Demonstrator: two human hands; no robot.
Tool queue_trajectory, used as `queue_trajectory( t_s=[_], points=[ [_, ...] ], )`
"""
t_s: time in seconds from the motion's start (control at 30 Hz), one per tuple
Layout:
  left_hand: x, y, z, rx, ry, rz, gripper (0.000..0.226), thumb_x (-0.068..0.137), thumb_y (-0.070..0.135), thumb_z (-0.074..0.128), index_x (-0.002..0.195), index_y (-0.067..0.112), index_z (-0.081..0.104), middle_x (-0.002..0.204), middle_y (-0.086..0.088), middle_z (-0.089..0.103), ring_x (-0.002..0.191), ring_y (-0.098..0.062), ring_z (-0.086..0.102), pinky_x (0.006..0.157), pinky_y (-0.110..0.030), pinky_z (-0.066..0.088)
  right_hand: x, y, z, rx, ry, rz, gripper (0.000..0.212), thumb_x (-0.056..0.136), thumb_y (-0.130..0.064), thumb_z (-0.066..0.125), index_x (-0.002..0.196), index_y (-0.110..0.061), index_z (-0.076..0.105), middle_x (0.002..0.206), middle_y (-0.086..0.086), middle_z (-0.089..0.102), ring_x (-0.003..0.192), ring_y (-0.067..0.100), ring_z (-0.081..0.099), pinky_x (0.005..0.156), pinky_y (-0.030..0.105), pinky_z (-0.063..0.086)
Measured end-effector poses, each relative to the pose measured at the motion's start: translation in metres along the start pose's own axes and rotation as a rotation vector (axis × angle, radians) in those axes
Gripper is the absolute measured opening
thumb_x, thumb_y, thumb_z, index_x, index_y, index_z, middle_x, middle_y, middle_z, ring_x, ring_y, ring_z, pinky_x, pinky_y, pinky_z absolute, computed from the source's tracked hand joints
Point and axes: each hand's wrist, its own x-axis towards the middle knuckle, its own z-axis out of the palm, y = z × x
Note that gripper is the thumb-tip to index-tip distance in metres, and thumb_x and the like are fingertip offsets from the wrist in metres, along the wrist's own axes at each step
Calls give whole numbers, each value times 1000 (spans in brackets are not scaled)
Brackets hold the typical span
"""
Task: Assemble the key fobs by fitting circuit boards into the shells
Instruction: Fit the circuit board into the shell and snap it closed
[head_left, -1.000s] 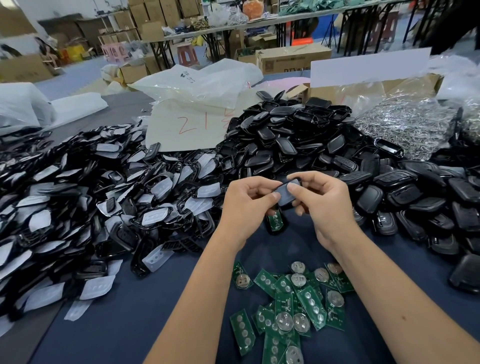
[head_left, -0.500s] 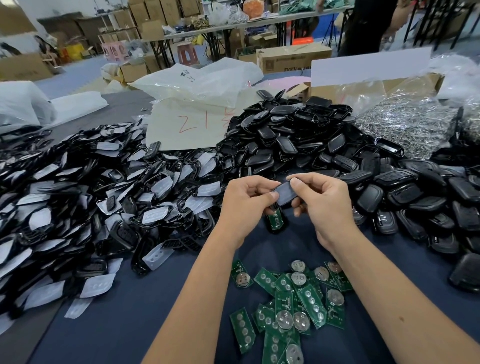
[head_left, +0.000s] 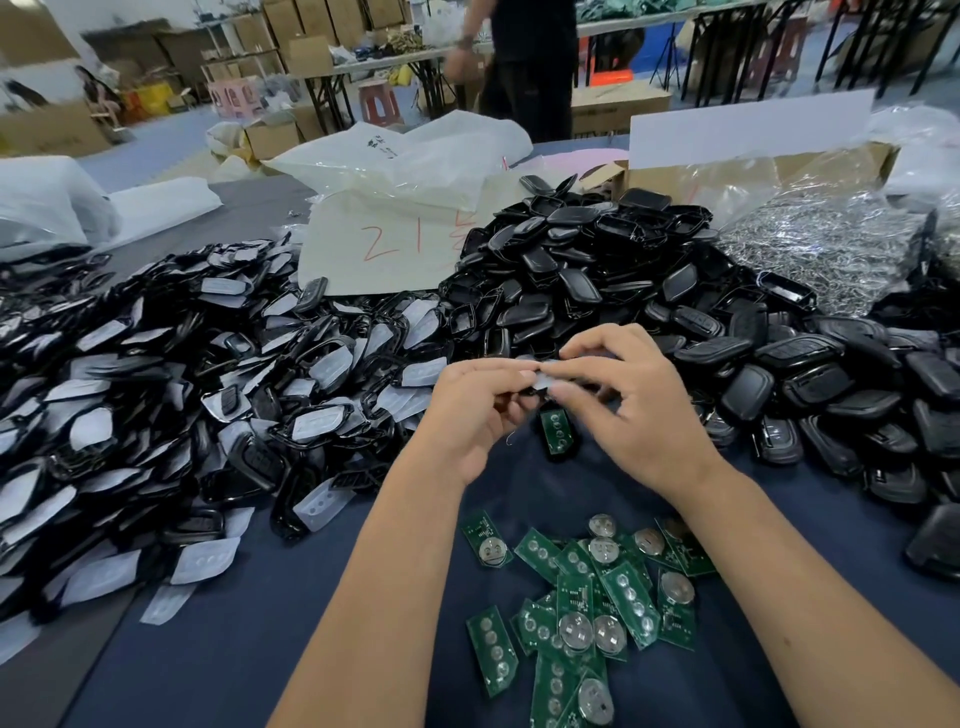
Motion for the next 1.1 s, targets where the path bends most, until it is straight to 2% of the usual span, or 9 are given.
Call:
queue_trajectory(
  t_s=[0.17, 0.33, 0.43, 0.57, 0.67, 0.77, 0.87, 1.0, 1.1],
  points=[
    [-1, 2, -3, -147, -69, -33, 19, 100, 10, 60, 94, -2, 72, 75, -9, 69, 58, -9, 62, 51, -14, 50, 2, -3, 5, -44, 86, -8, 15, 90, -11, 81, 104, -13, 83, 109, 4, 65, 108, 23, 53, 93, 20, 42],
    [-2, -12, 13, -39, -90, 124, 8, 98, 4, 66, 103, 2, 72, 85, -8, 72, 79, -17, 71, 73, -23, 58, 2, -10, 14, 492, 247, 417, 20, 97, -10, 72, 86, -25, 77, 101, -3, 64, 97, 13, 62, 82, 21, 47],
    [-3, -19, 19, 21, -99, 216, 13, 96, 1, 69, 107, -3, 72, 92, -18, 74, 88, -27, 75, 82, -31, 60, 4, -13, 15, 782, 289, 521, 21, 99, -7, 68, 89, -21, 81, 96, 4, 71, 90, 12, 67, 81, 29, 54],
    [-1, -15, 15, 88, -111, 247, 10, 97, 2, 67, 104, 1, 73, 93, -20, 75, 84, -24, 75, 79, -30, 61, 4, -15, 15, 978, 269, 606, 30, 97, -3, 68, 90, -26, 85, 98, 5, 81, 88, 14, 74, 77, 25, 58],
    [-1, -16, 15, 151, -120, 227, 12, 99, 2, 63, 97, 8, 74, 85, -7, 74, 75, -13, 71, 73, -25, 59, 4, -12, 15, 1138, 282, 691, 25, 95, 6, 65, 102, -13, 80, 100, 8, 81, 90, 16, 76, 76, 24, 60],
    [1, -16, 15, 161, -111, 208, 11, 101, 2, 61, 101, 5, 72, 88, -10, 72, 74, -13, 67, 69, -22, 56, 4, -9, 14, 1236, 313, 776, 24, 92, 9, 64, 107, -8, 75, 96, 10, 81, 84, 18, 77, 72, 25, 61],
    [2, -14, 14, 136, -129, 179, 12, 102, 3, 59, 101, 4, 71, 86, -9, 70, 73, -13, 65, 67, -23, 55, 5, -9, 12, 1276, 289, 788, 25, 91, 8, 64, 99, -10, 78, 90, 9, 81, 74, 15, 77, 65, 22, 60],
    [2, -14, 14, 192, -177, 182, 16, 104, 6, 56, 97, 6, 70, 79, -5, 73, 69, -12, 67, 67, -24, 57, 5, -5, 11, 1271, 287, 780, 23, 93, 9, 62, 106, -7, 71, 86, 7, 80, 69, 13, 75, 63, 20, 58],
    [2, -14, 14, 294, -106, 243, 14, 104, 7, 58, 97, 4, 69, 76, -3, 72, 63, -10, 63, 62, -23, 54, 4, -6, 13, 1200, 309, 779, 22, 92, 7, 67, 108, -8, 72, 82, 3, 79, 71, 11, 75, 65, 20, 59]
  ],
)
